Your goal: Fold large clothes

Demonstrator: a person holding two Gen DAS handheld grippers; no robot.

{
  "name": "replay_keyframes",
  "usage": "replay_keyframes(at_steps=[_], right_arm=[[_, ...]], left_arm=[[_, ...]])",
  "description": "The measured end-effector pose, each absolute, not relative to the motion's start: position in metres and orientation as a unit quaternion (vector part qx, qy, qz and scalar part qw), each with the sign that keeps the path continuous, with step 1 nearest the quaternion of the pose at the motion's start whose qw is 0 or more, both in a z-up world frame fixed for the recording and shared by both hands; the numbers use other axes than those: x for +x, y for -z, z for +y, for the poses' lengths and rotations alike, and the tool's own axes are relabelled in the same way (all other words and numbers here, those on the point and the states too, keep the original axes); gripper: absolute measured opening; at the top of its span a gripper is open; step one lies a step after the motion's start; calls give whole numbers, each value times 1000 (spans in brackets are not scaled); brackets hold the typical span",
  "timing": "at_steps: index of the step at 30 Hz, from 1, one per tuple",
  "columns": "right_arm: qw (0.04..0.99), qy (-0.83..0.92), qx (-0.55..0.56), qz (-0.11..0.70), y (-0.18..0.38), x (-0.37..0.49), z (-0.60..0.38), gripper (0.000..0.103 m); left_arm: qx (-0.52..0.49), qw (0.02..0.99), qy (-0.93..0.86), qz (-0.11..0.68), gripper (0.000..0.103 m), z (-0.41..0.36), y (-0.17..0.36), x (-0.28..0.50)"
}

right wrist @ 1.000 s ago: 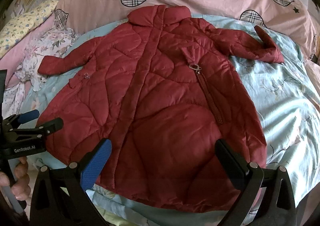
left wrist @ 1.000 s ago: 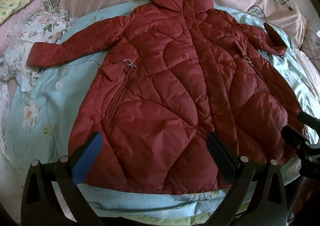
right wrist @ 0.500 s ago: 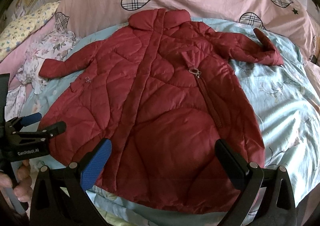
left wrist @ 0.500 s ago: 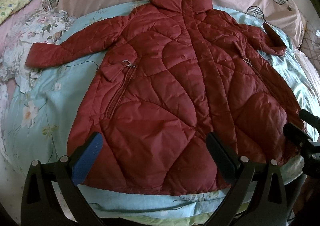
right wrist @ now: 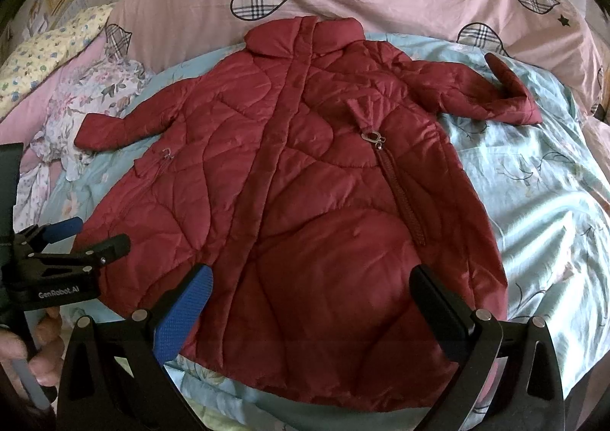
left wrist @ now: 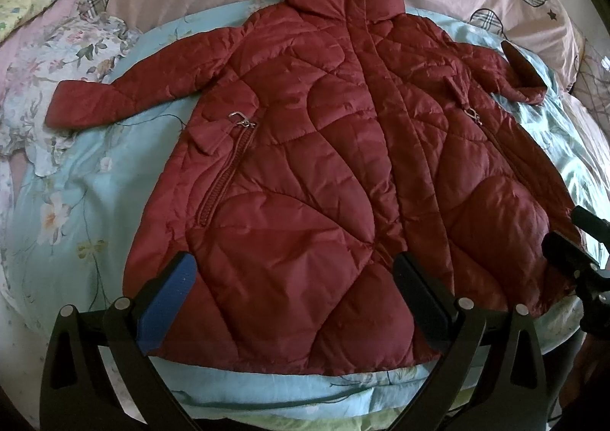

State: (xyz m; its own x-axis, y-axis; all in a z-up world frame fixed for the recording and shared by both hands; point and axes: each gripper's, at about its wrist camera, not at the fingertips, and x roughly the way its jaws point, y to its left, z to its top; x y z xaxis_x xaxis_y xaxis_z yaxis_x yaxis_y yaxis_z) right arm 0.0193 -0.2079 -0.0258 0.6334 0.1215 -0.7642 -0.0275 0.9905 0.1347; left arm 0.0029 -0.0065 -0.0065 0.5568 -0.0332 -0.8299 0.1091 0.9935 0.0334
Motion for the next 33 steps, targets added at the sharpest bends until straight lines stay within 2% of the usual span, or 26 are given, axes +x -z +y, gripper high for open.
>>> replay_keyframes(at_steps=[8, 20, 33], right_arm=[[912, -54, 91, 397, 23, 20, -216, 103], [918, -28, 91, 385, 24, 32, -242, 103], [920, 23, 128, 369, 10, 84, -322, 103]], left_arm=[[8, 890, 59, 453, 103, -4, 7, 8], [24, 890, 62, 452, 103, -2, 8, 30], [12, 880, 60, 472, 103, 7, 9, 78]])
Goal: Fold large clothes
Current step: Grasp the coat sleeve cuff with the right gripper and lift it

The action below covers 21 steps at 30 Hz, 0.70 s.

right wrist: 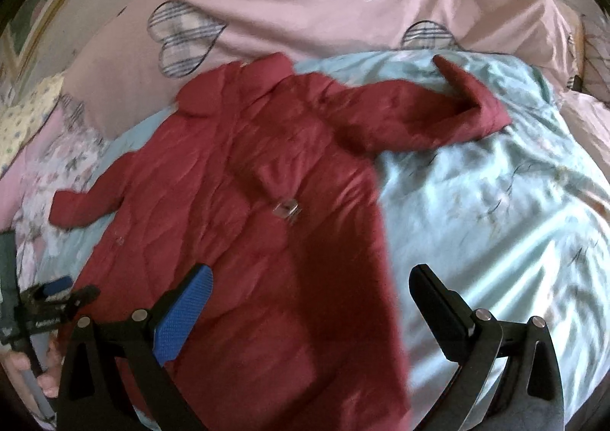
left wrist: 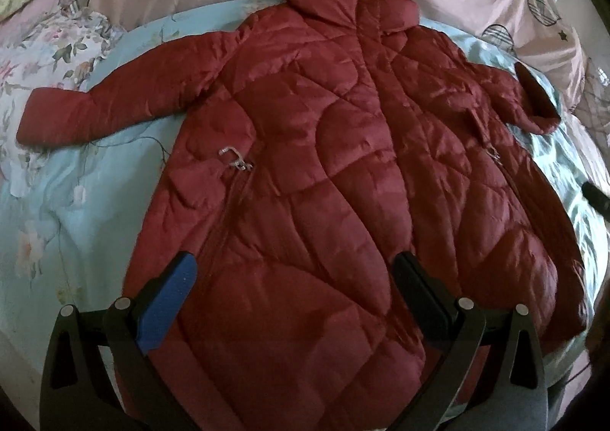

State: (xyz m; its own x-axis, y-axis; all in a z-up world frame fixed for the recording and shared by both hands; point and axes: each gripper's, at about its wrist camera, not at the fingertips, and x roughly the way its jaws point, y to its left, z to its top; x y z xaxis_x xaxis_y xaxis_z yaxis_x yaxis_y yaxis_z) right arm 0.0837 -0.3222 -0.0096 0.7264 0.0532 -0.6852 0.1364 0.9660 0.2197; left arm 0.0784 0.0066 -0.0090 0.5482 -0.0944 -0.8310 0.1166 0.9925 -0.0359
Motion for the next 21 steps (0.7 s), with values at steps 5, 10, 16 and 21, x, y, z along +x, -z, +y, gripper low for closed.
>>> replay_keyframes(at_steps=[5, 10, 16, 21], right_arm=[[920, 53, 151, 358, 2, 111, -370, 103], [915, 98, 170, 352, 0, 147, -424, 102], [911, 147, 174, 345, -2, 187, -477, 102], [901, 184, 157, 359, 10, 229, -507, 96]], left_arm=[[9, 888, 47, 457, 103, 15, 6, 93], [-26, 888, 35, 457, 103, 29, 7, 111], [-42, 885, 19, 464, 103, 36, 10, 127], [-40, 885, 9, 464, 103, 36, 11, 140]])
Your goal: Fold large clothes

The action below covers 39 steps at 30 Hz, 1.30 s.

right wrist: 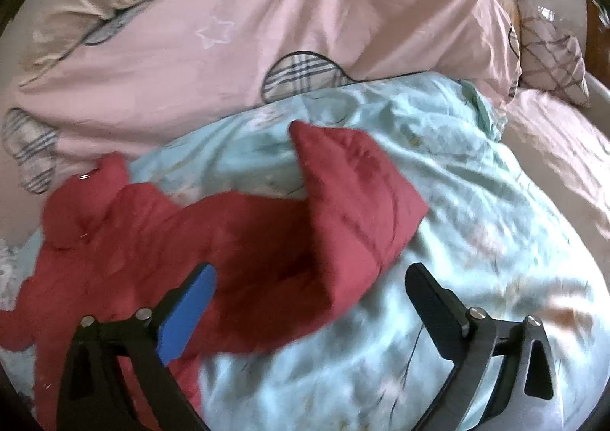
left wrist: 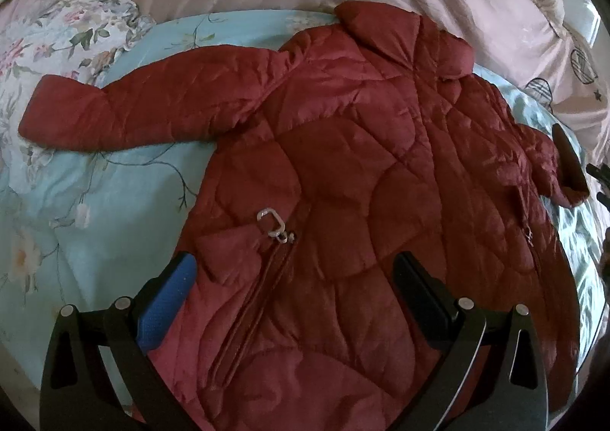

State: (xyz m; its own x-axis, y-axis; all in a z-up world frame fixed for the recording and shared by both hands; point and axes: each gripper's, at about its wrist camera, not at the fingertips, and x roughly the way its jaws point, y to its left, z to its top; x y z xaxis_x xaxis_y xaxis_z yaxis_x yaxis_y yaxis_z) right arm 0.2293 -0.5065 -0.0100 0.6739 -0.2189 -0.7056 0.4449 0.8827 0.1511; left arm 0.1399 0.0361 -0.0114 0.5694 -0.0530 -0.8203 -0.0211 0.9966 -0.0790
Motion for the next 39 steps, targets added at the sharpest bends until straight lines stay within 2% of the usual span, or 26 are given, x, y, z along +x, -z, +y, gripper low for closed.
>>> replay_keyframes(at_steps=[4, 6, 9, 11, 14, 21, 28, 39], right_arm=[[891, 205, 150, 378, 26, 263, -526, 87], [883, 216, 153, 386, 35, 274, -534, 78], [875, 232, 158, 395, 48, 285, -550, 55], [873, 233, 169, 392, 51, 284, -555, 29], [882, 220, 173, 378, 45, 280, -549, 18], [909, 147, 184, 344, 20, 269, -510, 16], [935, 37, 148, 320, -10, 259, -422, 16], [922, -115, 95, 357, 7, 271, -270, 16]], left_arm=[[-16, 883, 11, 469, 103, 28, 13, 150], [-8, 881, 9, 472, 103, 26, 15, 154], [-15, 877, 10, 480, 103, 26, 20, 157], [-14, 875, 10, 484, 103, 26, 24, 158], [-17, 872, 8, 489, 103, 26, 29, 159], [-42, 861, 17, 506, 103, 28, 34, 160], [-60, 854, 32, 515, 103, 33, 34, 161], [-97, 854, 66, 507, 103, 46, 30, 165]])
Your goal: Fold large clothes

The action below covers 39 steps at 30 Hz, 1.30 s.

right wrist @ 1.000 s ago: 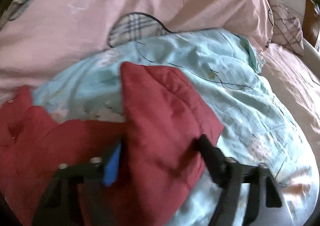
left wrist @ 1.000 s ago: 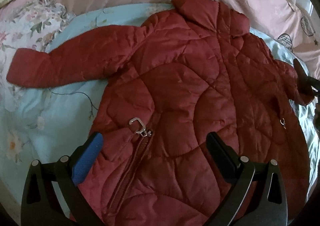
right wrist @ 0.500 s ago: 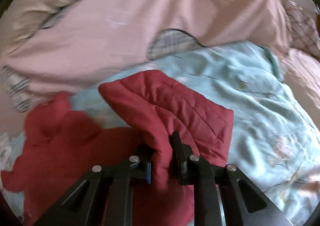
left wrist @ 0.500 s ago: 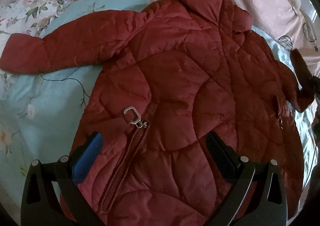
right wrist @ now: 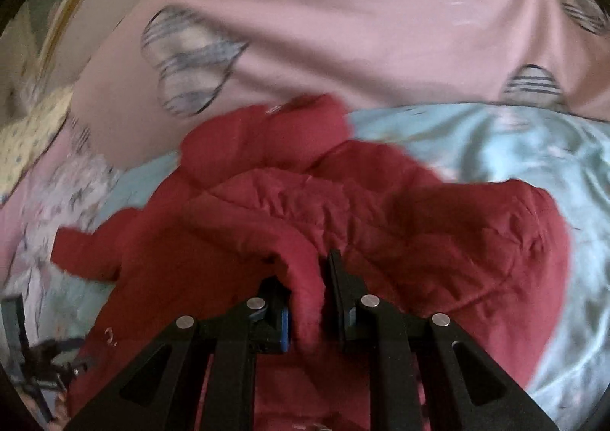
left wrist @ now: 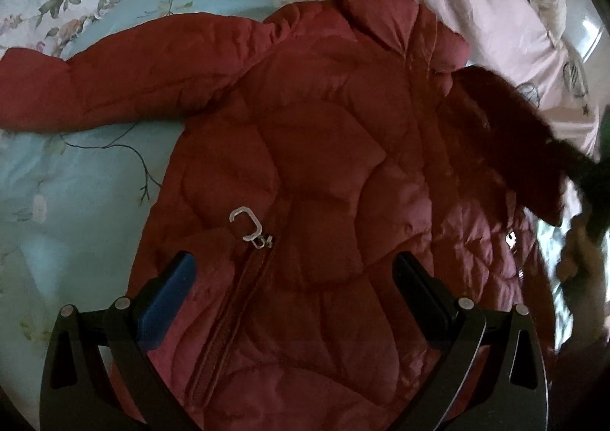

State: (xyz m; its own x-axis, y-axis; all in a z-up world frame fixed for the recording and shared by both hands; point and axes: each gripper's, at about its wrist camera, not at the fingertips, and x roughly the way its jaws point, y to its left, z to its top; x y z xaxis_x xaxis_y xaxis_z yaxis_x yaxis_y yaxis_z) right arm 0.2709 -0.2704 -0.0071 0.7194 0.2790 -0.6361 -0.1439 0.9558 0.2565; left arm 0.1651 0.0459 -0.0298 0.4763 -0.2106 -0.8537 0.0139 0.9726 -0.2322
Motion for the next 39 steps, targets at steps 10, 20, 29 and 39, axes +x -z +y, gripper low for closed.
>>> replay_keyframes(at_steps=[10, 20, 29, 39], right_arm=[[907, -214, 15, 361, 35, 269, -178, 17], [899, -261, -50, 349, 43, 267, -136, 21], [896, -269, -42, 350, 44, 268, -137, 21], [892, -268, -10, 365, 38, 256, -159, 51]], left_arm=[[-181, 838, 122, 500, 103, 71, 20, 196], [-234, 806, 165, 519, 103, 71, 31, 271], [-242, 773, 207, 549, 88, 39, 57, 316], [-193, 818, 198, 504, 9, 46, 35, 310]])
